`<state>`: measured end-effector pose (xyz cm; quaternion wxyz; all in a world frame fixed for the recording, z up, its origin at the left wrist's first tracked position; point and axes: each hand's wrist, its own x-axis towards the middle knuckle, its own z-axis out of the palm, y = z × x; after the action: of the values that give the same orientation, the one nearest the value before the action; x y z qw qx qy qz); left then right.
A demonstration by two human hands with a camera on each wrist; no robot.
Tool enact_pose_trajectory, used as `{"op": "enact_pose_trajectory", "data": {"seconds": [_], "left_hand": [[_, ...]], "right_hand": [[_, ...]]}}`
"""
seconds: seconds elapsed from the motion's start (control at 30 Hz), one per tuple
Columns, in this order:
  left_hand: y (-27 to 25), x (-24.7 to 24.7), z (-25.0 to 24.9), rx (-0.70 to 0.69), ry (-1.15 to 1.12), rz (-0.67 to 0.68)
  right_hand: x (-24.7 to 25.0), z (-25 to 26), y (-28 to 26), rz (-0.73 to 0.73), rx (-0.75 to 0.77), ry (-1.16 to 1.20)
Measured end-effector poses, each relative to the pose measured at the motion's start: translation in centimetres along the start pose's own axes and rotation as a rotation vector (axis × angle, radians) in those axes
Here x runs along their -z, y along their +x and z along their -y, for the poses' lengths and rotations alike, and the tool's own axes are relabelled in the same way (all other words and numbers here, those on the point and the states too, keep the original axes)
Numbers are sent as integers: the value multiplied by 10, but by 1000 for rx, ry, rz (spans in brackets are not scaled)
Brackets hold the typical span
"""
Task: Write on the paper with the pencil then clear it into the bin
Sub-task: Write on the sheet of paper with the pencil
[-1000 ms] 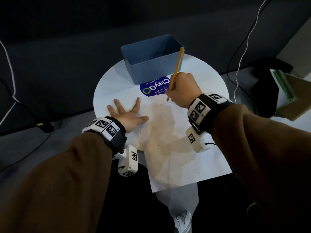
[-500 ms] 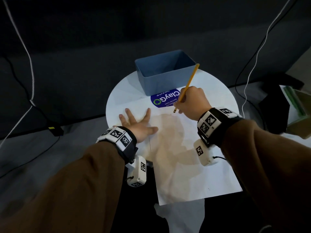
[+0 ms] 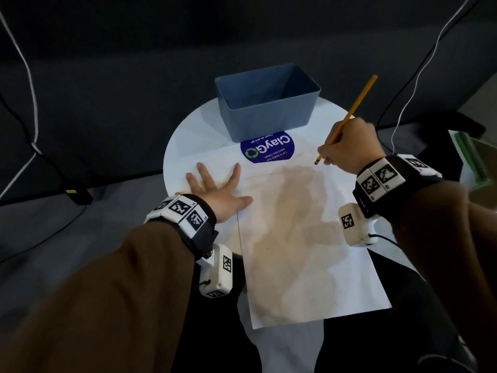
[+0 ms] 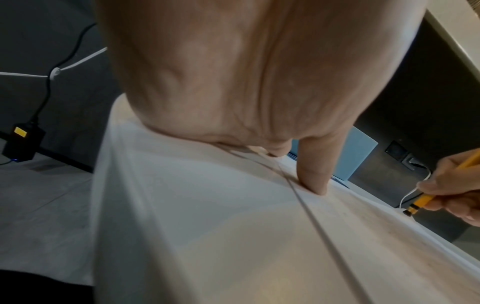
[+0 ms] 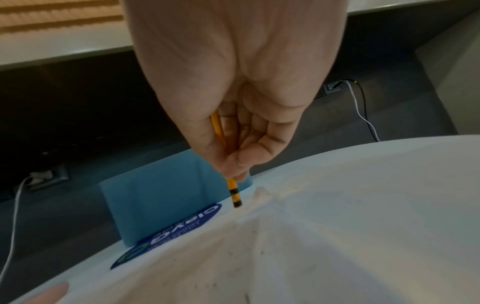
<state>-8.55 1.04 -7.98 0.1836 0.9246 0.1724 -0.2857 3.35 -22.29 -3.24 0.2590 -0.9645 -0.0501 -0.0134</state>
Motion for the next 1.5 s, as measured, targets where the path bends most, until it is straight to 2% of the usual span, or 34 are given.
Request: {"op": "enact_pose_trajectory", "data": {"seconds": [0.13,0.33,0.47,0.67,0.9,1.17,1.33,1.5], "left_hand": [[0,1,-1,3,5,1],[-3,0,-2,-2,-11,-11],[-3,-3,-2,-1,-35,-21],[-3,-2,0,-5,-67,-18],[-1,0,0,-7,-62,3],[-1,1,-1,0,-55,11],[-2,2,-1,8,-52,11],[-1,-1,-4,19,-15,-7]], "right_hand": [[4,2,2,0,-15,21],[14,2,-2,-40,-26,223],[7,7,-10,2,-45,289],[-23,45,-23,164,170,202],[-65,74,-24,222,327,180],[-74,88,-28,287,403,19],[-71,84,-19,238,333,-7],[-71,94,-25,293,400,-25]]}}
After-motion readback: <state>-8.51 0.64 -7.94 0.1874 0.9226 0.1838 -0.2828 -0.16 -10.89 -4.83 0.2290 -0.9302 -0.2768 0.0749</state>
